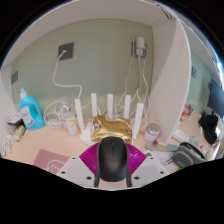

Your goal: Arrange mouse

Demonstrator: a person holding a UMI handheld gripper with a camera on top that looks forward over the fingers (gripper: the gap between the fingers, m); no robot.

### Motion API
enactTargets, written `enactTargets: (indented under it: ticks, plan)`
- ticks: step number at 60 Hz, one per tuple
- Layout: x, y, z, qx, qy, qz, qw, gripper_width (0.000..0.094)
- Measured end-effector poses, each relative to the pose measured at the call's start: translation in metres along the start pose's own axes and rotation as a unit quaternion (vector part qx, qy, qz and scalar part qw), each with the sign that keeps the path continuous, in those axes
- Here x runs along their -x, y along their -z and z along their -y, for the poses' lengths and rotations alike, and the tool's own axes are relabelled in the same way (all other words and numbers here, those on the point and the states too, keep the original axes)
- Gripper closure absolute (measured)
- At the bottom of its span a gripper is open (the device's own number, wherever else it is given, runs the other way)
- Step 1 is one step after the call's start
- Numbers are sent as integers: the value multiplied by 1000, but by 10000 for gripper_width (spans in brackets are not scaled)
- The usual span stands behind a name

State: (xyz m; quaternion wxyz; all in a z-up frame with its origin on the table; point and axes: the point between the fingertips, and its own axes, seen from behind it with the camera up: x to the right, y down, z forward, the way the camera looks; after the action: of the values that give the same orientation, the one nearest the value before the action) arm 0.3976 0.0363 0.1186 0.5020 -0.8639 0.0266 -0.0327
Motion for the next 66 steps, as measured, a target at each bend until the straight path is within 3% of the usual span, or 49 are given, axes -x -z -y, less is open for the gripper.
enactTargets:
  ticks: [6, 12, 24, 30, 35, 40, 45, 48, 52, 66]
  plan:
    - [44, 44, 67, -59, -12, 21, 998, 578]
    - [111, 59, 75, -71, -1, 53, 996, 579]
    - [203, 6, -60, 49, 18, 76, 996, 583]
    - [213, -16, -110, 79, 26, 65, 994, 574]
    - [220, -24, -132, 97, 24, 67, 993, 513]
    - [220, -23, -125, 82, 34, 60, 994, 437]
    - [220, -9, -116, 83, 27, 54, 995, 171]
    - [218, 5, -107, 79, 28, 47, 995, 72]
    - [214, 28, -93, 70, 29, 34, 997, 104]
    - [211, 123, -66, 53, 36, 19, 998, 87]
